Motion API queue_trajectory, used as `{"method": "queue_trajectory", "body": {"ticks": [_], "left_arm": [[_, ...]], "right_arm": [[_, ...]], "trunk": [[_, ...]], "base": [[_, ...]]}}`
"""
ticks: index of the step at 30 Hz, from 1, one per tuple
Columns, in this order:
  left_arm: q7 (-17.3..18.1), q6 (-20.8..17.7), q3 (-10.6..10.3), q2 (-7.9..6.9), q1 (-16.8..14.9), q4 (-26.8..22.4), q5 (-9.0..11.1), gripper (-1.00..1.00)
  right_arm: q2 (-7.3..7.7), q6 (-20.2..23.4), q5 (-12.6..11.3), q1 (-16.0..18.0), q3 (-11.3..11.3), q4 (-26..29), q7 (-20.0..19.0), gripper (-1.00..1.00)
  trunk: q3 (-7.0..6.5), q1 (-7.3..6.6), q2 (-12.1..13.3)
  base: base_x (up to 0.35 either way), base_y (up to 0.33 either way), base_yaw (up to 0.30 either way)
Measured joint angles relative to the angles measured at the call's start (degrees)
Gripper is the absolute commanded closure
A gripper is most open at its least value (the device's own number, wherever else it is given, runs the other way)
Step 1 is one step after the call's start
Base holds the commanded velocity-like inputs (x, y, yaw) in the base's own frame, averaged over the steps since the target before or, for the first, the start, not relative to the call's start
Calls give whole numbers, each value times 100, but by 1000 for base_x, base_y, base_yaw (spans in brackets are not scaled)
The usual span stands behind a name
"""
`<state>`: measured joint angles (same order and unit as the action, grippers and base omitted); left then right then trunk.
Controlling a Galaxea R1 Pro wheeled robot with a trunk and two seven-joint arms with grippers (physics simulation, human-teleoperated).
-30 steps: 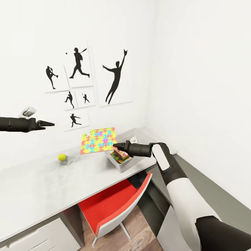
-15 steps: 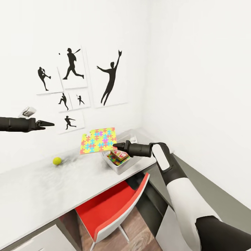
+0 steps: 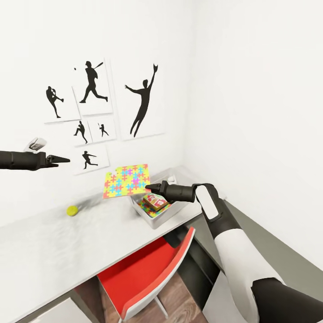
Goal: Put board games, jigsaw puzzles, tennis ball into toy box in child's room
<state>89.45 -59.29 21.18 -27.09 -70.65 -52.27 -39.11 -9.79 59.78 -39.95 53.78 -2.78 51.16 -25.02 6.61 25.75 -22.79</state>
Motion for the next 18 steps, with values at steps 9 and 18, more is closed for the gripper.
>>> {"method": "queue_trajectory", "body": {"ticks": [9,18], "left_arm": [[0,14,0,0,14,0,1,-100],[0,25,0,0,15,0,-2,-100]], "right_arm": [[24,11,-19,88,12,-28,-1,100],[238,7,29,635,343,-411,159,100]], "trunk": [[0,0,0],[-1,0,0]], "base": [[1,0,0],[0,0,0]]}}
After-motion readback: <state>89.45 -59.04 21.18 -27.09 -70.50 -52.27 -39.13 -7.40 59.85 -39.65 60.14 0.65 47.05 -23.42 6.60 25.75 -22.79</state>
